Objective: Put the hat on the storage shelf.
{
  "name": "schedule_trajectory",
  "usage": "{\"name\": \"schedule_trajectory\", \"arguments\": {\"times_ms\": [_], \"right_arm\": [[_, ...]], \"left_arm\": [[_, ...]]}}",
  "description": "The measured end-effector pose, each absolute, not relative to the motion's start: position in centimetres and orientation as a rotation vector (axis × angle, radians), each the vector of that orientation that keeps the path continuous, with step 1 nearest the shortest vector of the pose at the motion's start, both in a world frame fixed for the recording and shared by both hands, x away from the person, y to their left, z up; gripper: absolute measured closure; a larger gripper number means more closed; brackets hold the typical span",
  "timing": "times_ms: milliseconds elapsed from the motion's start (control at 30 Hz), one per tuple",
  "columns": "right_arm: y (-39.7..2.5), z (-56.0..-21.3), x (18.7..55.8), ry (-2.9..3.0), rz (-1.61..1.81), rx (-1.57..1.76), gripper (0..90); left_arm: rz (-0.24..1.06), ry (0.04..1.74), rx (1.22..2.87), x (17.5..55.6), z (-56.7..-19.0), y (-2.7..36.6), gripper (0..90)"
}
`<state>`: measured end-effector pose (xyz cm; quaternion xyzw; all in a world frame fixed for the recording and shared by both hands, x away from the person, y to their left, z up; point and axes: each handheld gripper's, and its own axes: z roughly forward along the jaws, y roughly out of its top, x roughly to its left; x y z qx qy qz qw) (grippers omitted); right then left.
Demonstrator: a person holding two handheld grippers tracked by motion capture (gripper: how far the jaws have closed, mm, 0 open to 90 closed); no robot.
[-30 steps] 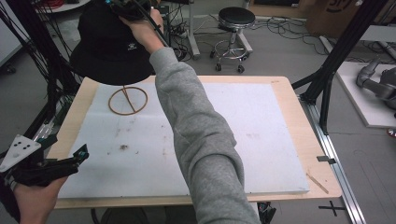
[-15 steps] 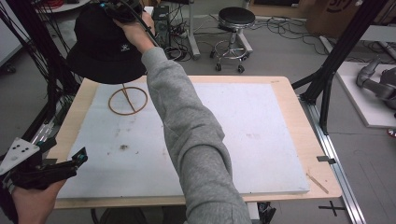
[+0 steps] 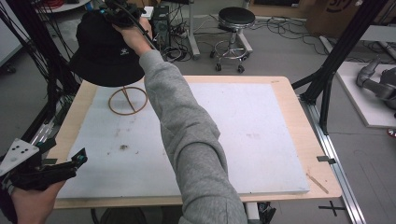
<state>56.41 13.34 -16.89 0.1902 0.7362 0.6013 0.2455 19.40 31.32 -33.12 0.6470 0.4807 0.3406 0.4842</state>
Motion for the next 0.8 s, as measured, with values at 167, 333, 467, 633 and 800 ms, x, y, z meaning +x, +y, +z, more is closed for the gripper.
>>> {"name": "schedule_trajectory", "arguments": {"times_ms": [167, 333, 467, 633, 800], "right_arm": [[13.5, -17.7, 56.8, 2.016, 1.643, 0.531, 90.0], [13.8, -19.3, 57.5, 2.047, 1.625, 0.542, 90.0], [14.1, -20.2, 57.6, 2.075, 1.621, 0.547, 90.0], [14.3, -21.0, 57.6, 2.098, 1.625, 0.547, 90.0], [14.6, -21.7, 57.6, 2.134, 1.629, 0.553, 90.0]], "left_arm": [[0.828, 1.169, 1.581, 19.5, -33.2, 31.3, 2.1], [0.823, 1.176, 1.585, 19.6, -33.4, 31.4, 2.1], [0.815, 1.182, 1.592, 19.8, -33.6, 31.3, 2.1], [0.813, 1.184, 1.593, 19.9, -33.7, 31.4, 2.1], [0.808, 1.19, 1.6, 20.0, -33.9, 31.4, 2.1]]}}
